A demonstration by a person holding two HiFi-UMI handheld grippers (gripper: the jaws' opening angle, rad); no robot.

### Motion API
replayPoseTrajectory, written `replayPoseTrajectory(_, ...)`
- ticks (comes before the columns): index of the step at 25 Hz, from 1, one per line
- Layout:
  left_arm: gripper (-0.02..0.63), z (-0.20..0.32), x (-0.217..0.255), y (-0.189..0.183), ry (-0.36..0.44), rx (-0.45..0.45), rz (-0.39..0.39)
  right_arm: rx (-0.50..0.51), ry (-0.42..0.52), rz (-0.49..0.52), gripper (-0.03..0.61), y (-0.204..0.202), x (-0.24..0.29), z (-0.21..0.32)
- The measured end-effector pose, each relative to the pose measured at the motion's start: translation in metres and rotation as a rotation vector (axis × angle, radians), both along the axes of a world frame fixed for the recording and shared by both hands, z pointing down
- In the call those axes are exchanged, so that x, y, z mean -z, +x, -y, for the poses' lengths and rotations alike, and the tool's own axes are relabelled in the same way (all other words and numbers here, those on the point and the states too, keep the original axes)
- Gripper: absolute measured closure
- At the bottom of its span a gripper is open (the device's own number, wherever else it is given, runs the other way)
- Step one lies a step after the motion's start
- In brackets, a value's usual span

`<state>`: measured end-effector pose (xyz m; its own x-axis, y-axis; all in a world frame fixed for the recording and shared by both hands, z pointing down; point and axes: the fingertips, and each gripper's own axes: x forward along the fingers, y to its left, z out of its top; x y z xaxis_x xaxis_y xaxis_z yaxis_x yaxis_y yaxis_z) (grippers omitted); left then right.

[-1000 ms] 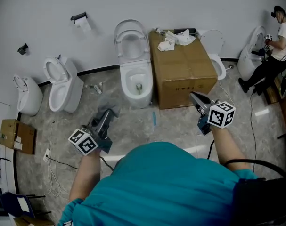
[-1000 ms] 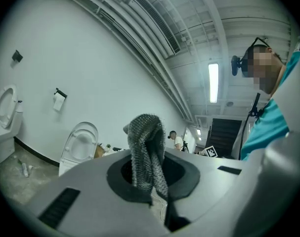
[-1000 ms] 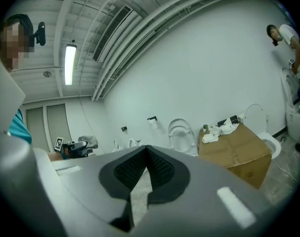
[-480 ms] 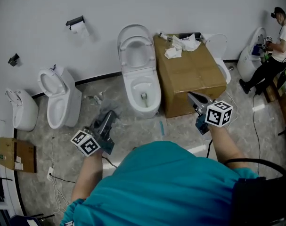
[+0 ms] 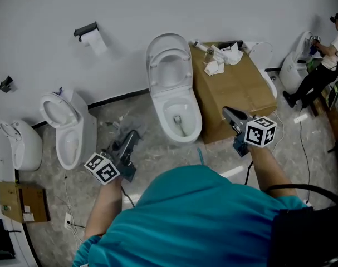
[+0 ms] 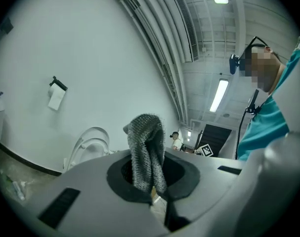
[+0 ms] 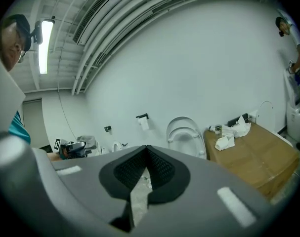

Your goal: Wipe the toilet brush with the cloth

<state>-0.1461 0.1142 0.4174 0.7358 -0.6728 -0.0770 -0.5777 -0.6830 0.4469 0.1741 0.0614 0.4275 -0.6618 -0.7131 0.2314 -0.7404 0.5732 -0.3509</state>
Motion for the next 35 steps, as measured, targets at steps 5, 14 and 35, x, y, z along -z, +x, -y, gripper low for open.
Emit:
replayPoseTrajectory(5, 0.592, 0.03, -0.013, -0.014, -0.042, 0.014, -0.005, 0.014, -0.028, 0.011, 0.584, -0.014, -0.006, 0.044)
replayPoseTrajectory(14, 0.592, 0.116, -0.035, 0.004, -0.096, 0.092, 0.041, 0.121, -0.08, 0.062, 0.583, -0.015, -0.048, 0.16)
replayPoseTrajectory(35, 0.592, 0.305, -0.21, 0.096, -0.422, -0.066, 0.12, 0.283, -0.591, -0.164, 0.581, -0.037, -0.328, 0.32)
